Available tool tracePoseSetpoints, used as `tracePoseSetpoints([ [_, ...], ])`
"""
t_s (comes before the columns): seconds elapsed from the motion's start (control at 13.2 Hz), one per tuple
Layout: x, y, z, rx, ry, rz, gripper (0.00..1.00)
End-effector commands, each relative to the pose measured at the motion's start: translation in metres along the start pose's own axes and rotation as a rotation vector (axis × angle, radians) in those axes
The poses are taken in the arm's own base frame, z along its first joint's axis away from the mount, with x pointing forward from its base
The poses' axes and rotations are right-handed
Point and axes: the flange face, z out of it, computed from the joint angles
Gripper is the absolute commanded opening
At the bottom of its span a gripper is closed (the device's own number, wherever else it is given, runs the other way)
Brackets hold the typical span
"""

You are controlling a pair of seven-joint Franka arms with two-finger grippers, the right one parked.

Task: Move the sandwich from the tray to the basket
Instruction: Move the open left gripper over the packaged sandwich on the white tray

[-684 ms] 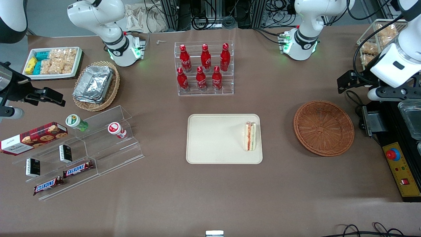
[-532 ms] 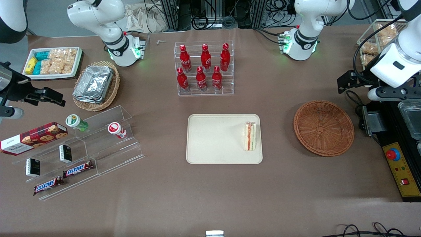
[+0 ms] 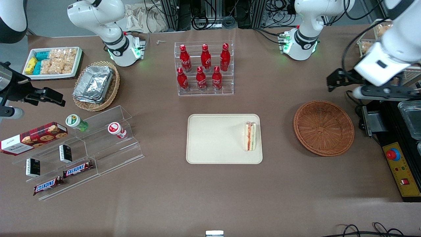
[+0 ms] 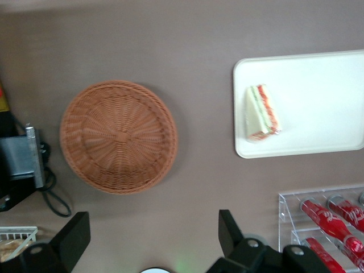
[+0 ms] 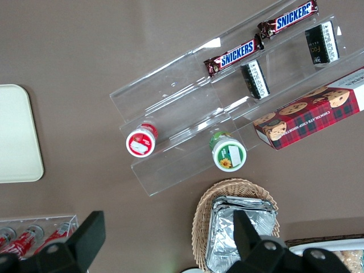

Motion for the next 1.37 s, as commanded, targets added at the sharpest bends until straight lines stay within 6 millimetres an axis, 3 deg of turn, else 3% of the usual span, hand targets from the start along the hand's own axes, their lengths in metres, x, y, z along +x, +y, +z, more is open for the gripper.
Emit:
tracePoseSetpoints([
  [0.0,0.002,0.045,0.007,-0.004,-0.013,-0.009,1.0],
  [0.46,0.006,0.147,0.052,-0.023,-0.042,-0.072,1.0],
  [0.68,0.011,0.178,0.075,0.005,-0.015,-0.144,1.0],
  [0.91,0.03,0.189,0.103,-0.015,0.004,-0.213,1.0],
  [1.14,0.044,0.201,0.143,0.025,0.008,-0.211,1.0],
  [1.29,0.045,0.204,0.164,0.013,0.024,-0.223,1.0],
])
